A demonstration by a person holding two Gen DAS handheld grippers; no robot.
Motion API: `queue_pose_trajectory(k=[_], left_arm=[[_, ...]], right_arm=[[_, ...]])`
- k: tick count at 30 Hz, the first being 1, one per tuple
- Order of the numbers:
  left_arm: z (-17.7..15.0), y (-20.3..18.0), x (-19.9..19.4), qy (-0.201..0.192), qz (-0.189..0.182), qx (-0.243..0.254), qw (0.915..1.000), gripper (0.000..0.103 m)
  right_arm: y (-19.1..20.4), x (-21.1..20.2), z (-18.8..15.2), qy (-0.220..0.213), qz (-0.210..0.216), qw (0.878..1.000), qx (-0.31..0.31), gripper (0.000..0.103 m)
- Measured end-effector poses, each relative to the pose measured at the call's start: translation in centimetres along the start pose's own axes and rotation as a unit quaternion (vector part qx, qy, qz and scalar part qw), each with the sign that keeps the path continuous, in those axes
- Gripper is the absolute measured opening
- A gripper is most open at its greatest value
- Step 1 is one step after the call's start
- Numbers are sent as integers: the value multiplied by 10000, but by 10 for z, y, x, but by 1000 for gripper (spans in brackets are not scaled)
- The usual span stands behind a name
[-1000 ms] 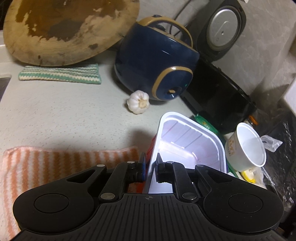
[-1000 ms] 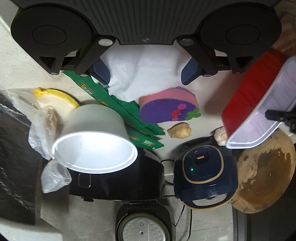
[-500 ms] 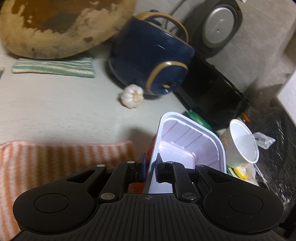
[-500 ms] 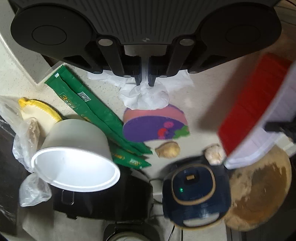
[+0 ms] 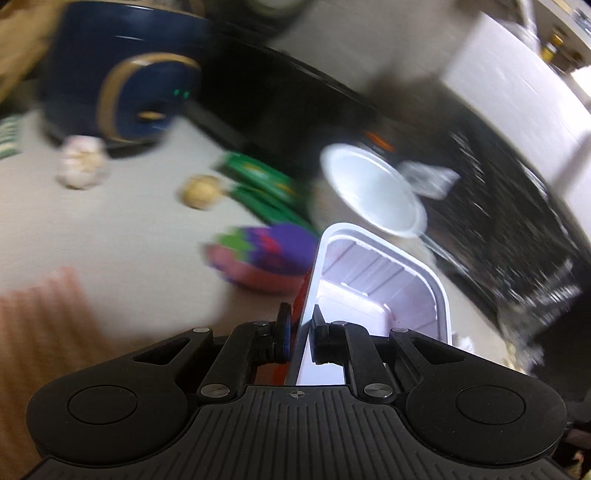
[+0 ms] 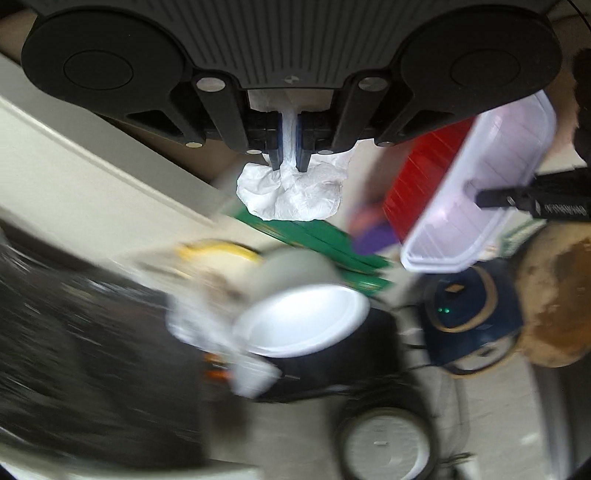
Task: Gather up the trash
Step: 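Carry tray and tissue down into the green-lined bin with both grippers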
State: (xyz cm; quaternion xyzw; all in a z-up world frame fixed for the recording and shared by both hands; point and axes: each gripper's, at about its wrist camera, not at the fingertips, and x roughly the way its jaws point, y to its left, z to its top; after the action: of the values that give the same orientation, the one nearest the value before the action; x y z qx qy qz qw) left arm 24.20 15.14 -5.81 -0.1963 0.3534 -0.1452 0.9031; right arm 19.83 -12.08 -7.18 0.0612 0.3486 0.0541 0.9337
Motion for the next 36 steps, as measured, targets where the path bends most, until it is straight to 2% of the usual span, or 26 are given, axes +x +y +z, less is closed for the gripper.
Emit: queue_pose_trajectory(k=[5,8,11,15,21,27,32,36], left_arm=[[-20,-43,17,264,-282,322,9987,13],[-35,-68,29,555,-416,393,9968,13],[-53,-94,45,833,-436,643,9935,13],[-80,-115,67,1271,-447,722,9883,13],[-130,-117,108,2040,-62,621,9770,13],[-182,-96,155,2646,487,430,9622,13],[-229,-69,190,2847,965,239,9535,13],[-251,-56,223,2716,1211,87,9547,13]], right_arm=[[-64,-22,-35,131,-629,9962,591,7],[-102,-28,-53,282,-940,9901,1007,7],[-129,-40,-67,273,-1098,9856,1260,7],[-157,-51,-79,277,-1163,9830,1393,7],[-186,-47,-94,466,-1082,9814,1519,7],[-198,-33,-106,762,-944,9825,1411,7],[-204,-23,-119,910,-790,9851,1225,7],[-210,-1,-136,1289,-753,9822,1143,7]])
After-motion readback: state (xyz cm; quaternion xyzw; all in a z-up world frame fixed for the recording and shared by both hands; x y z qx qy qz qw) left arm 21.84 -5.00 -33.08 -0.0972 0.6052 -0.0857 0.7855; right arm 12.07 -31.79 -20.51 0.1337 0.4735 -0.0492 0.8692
